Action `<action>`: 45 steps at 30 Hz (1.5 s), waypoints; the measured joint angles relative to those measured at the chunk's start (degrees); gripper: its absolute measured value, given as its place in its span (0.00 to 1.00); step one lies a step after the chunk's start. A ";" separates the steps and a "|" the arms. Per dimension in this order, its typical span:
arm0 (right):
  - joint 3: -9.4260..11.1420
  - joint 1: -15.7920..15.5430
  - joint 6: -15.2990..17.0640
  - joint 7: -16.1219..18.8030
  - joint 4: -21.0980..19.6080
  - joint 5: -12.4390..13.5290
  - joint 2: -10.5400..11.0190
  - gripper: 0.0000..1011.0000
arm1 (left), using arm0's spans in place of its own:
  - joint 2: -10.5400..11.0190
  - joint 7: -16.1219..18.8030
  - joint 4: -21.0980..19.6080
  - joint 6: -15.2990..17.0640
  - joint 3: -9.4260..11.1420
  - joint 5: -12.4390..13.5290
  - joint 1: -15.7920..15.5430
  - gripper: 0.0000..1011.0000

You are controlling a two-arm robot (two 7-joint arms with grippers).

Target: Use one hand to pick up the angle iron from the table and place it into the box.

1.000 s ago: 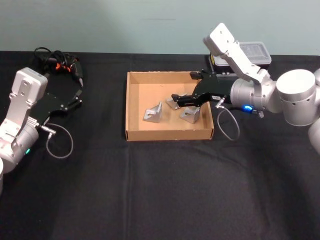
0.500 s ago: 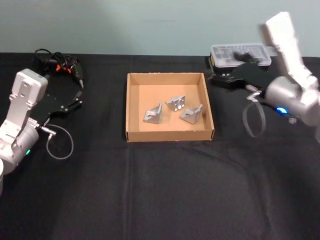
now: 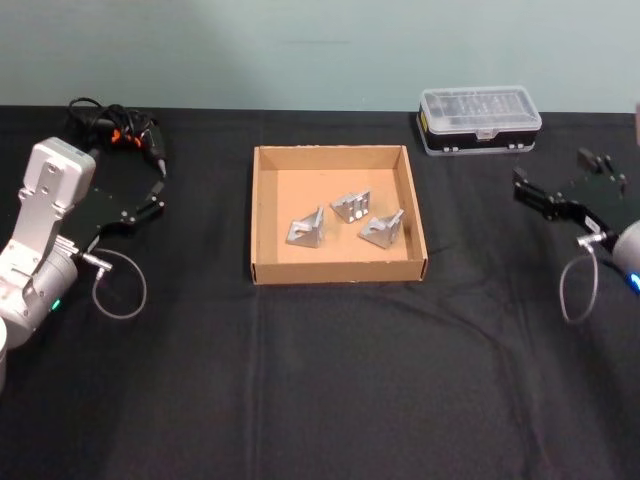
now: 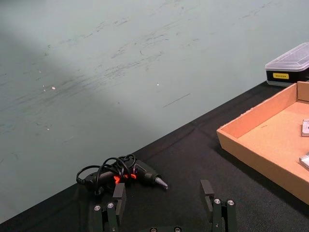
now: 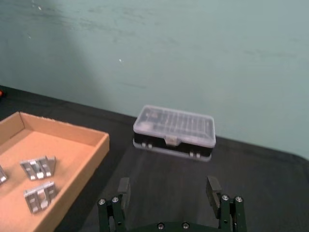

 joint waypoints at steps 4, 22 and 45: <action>0.76 -1.42 0.00 -0.32 0.24 -0.20 -0.82 0.99 | 0.00 0.00 0.00 0.00 0.00 0.00 0.00 0.99; 0.70 -1.43 0.07 -0.27 0.52 -0.43 -0.97 0.99 | 0.00 0.00 0.00 0.00 0.00 0.00 0.00 0.99; 0.58 -1.28 0.11 -0.14 0.52 -0.42 -0.89 0.99 | 0.00 0.00 0.00 0.00 0.00 0.00 0.00 0.99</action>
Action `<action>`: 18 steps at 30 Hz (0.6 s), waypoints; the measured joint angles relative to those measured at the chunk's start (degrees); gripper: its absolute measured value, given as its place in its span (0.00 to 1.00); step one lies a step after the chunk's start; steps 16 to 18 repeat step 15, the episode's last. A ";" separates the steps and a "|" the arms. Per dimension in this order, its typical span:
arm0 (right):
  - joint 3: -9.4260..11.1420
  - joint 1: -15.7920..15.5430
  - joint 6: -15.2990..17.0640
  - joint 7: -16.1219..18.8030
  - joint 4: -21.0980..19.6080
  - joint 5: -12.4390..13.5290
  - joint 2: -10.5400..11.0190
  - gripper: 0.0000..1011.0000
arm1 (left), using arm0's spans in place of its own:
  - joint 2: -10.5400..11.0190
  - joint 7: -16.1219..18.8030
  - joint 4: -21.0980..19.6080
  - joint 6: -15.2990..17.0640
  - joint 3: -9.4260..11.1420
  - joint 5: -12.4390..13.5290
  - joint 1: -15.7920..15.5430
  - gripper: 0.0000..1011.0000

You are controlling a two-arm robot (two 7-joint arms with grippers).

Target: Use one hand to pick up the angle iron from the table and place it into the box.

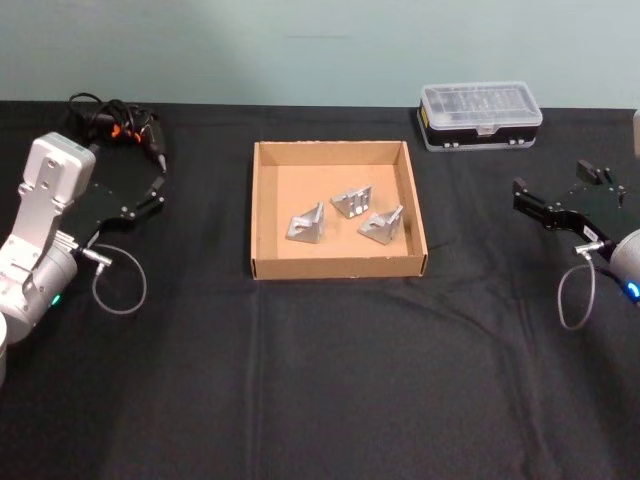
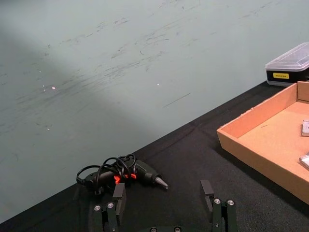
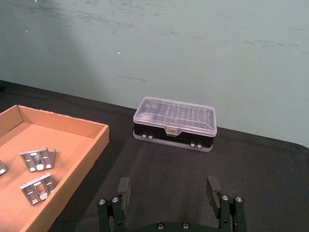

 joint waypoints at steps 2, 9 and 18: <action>0.00 0.00 0.00 0.01 0.01 0.00 0.00 0.99 | 0.00 0.00 0.00 0.00 0.00 0.00 0.00 0.99; 0.00 0.00 0.00 0.01 0.00 0.00 0.00 0.99 | 0.00 0.00 0.00 0.00 0.00 0.00 0.00 0.99; 0.00 0.01 -0.01 0.01 0.00 0.00 0.00 0.99 | 0.00 0.00 0.00 0.00 0.00 0.00 0.00 0.99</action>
